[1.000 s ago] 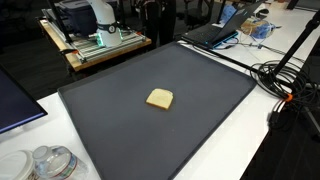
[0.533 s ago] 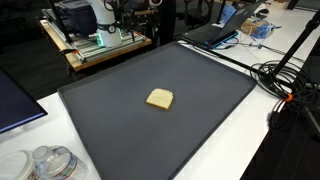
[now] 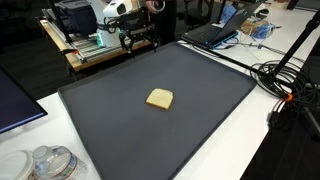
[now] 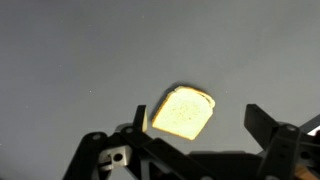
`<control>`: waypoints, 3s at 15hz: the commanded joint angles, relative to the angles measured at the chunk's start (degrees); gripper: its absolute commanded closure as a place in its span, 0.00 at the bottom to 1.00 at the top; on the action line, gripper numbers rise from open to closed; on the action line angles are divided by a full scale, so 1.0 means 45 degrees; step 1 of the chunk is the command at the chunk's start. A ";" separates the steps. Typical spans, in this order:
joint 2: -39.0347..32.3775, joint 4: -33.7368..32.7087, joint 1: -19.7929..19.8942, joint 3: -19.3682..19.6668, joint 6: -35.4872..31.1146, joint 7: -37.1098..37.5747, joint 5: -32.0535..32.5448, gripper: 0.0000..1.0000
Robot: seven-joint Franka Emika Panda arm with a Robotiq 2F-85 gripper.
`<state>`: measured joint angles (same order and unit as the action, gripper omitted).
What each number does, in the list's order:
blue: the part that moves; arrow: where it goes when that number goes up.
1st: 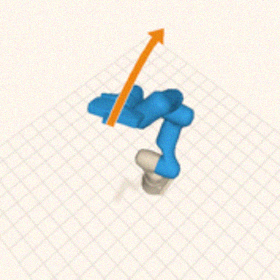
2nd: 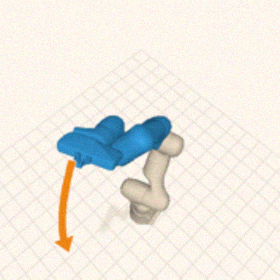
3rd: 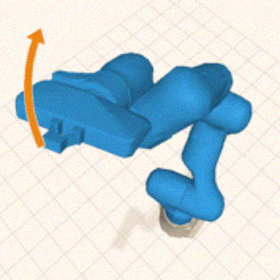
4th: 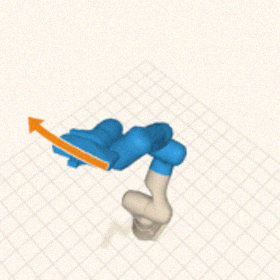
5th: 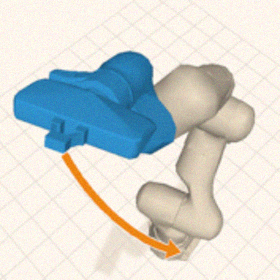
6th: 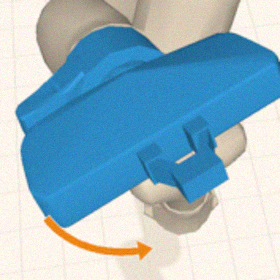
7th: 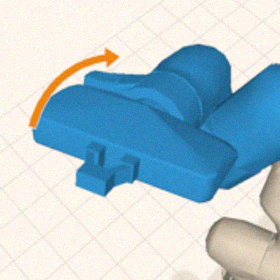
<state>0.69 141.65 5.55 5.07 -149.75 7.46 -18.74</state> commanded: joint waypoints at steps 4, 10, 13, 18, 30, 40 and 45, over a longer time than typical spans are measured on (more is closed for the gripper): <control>-0.0251 -0.0181 -0.0016 0.0033 0.0028 -0.0022 -0.0004 0.00; -0.1240 -0.1369 0.0620 0.0498 0.1684 -0.3506 -0.2038 0.00; -0.2188 -0.2667 0.1249 0.0723 0.3201 -0.5128 -0.2865 0.00; -0.4141 -0.5183 0.2080 0.0718 0.4733 -0.5044 -0.2523 0.00; -0.8596 -1.1923 0.2944 -0.0056 0.7751 -0.6595 0.0283 0.00; -1.0335 -1.5811 0.1649 -0.0646 0.9510 -0.7294 0.3499 0.00; -1.1081 -1.7228 0.0539 -0.0832 1.0292 -0.7117 0.4916 0.00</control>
<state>-45.70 70.33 9.94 1.87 -107.12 -24.61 0.08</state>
